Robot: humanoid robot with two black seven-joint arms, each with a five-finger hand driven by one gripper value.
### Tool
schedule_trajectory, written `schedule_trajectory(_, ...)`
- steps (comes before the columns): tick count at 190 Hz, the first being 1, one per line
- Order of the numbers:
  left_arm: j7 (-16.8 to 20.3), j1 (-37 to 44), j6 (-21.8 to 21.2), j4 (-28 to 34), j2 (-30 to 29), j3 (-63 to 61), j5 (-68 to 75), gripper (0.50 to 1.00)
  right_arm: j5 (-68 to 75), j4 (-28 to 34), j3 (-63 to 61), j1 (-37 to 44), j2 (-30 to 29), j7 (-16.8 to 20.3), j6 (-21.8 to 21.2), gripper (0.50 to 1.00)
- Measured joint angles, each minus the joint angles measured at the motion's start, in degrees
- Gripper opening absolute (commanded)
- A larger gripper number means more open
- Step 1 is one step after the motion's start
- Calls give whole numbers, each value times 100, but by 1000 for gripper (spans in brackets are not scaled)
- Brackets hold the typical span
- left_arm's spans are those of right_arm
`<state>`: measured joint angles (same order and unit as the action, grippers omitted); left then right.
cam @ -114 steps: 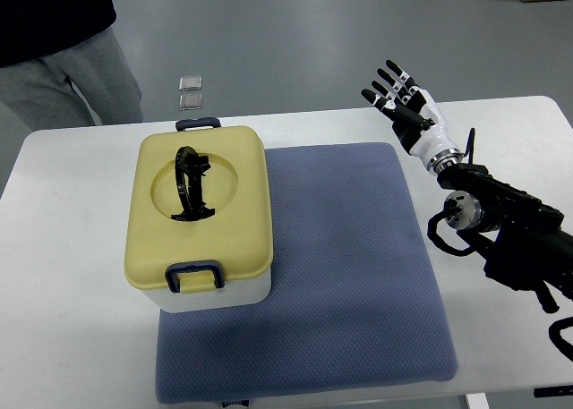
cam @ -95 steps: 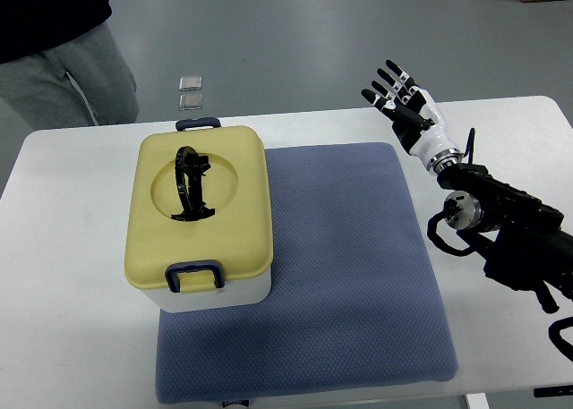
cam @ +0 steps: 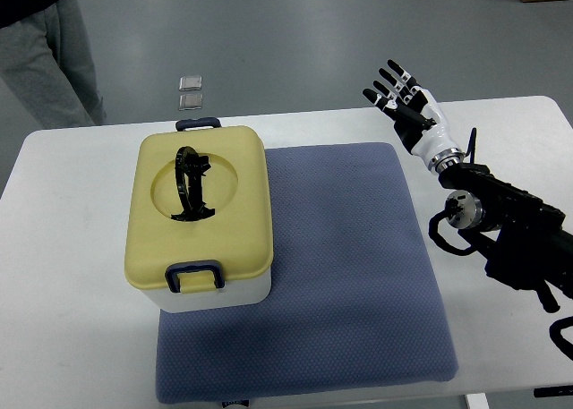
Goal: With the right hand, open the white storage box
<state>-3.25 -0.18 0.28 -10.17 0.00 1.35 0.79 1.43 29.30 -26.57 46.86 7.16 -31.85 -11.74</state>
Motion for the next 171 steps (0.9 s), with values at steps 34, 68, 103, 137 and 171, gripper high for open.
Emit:
schedule_trajectory(34,0,0,-1,11,0,-8,4,1000,-2,-103,2,1,-3,1,-5,930)
schedule_trajectory(68,0,0,-1,9,0,-6,5,1000,16,-113,-2,8,-13,-14,-5,930)
schedule_trajectory(103,0,0,-1,6,0,-6,5,1000,21,-134,-4,7,-13,-14,-5,930)
schedule_trajectory(137,0,0,-1,6,0,-7,5,1000,16,-135,3,7,-13,-14,-36,930)
schedule_trajectory(171,0,0,-1,6,0,-3,5,1000,-12,-92,10,7,13,-14,-60,930)
